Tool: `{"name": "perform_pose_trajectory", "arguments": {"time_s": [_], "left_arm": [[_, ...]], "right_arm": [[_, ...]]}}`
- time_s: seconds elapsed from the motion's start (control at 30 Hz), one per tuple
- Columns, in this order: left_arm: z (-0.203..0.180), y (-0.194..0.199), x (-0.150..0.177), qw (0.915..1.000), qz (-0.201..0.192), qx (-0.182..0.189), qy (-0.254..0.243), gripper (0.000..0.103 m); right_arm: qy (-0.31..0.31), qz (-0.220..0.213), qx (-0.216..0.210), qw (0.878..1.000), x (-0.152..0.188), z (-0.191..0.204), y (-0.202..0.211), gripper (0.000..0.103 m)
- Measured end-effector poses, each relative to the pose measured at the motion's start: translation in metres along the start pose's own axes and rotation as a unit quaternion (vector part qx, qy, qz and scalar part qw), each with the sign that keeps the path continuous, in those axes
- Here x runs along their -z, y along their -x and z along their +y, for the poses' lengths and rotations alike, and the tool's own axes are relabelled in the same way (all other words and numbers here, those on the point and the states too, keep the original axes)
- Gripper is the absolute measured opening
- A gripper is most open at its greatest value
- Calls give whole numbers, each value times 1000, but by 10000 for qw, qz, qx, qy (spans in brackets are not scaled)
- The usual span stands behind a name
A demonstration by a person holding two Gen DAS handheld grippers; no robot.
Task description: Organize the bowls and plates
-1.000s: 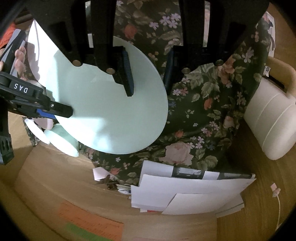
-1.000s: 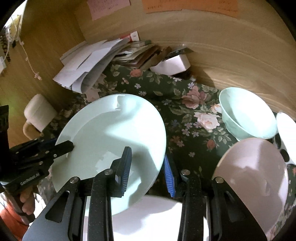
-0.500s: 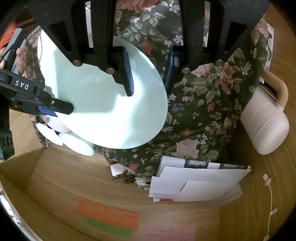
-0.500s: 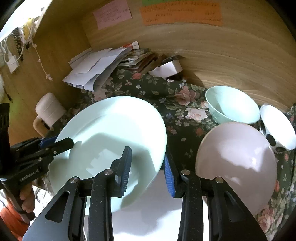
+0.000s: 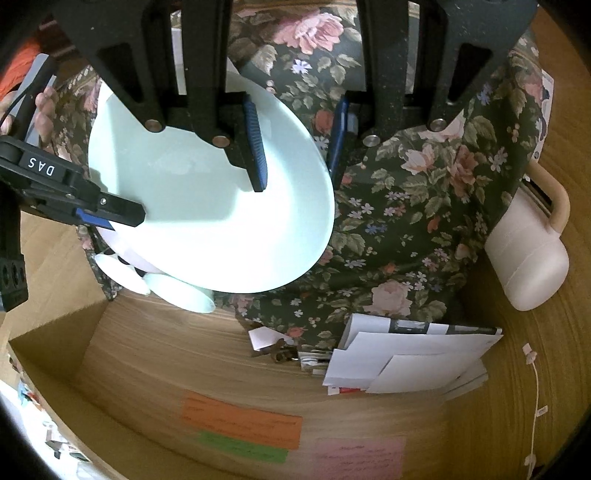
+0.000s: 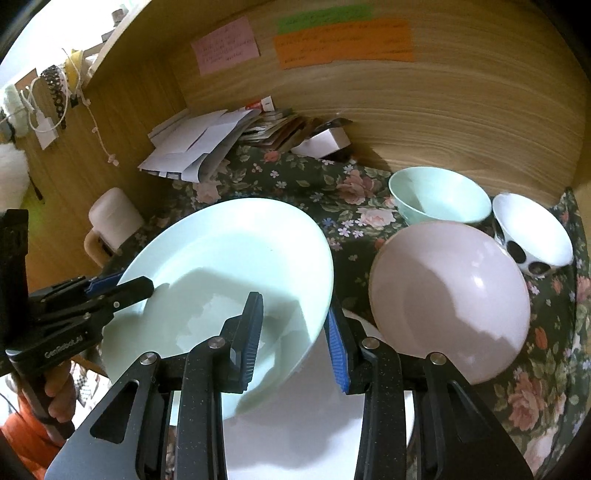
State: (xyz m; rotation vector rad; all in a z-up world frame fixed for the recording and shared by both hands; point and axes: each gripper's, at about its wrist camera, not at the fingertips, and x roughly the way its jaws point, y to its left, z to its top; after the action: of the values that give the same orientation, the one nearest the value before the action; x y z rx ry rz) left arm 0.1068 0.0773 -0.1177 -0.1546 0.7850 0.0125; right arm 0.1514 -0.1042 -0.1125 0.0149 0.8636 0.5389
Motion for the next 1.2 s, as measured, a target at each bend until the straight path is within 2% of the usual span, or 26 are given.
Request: {"name": "perform_pose_trajectory", "arguments": {"time_s": [0.37, 1.2], "left_arm": [[-18, 7, 16, 9998, 37, 121, -135, 32], [-44, -9, 50, 9977, 505, 270, -371, 32]], "right_arm": [[-114, -43, 65, 9999, 21, -8, 17, 32], [-551, 279, 43, 9981, 65, -30, 23, 32]]}}
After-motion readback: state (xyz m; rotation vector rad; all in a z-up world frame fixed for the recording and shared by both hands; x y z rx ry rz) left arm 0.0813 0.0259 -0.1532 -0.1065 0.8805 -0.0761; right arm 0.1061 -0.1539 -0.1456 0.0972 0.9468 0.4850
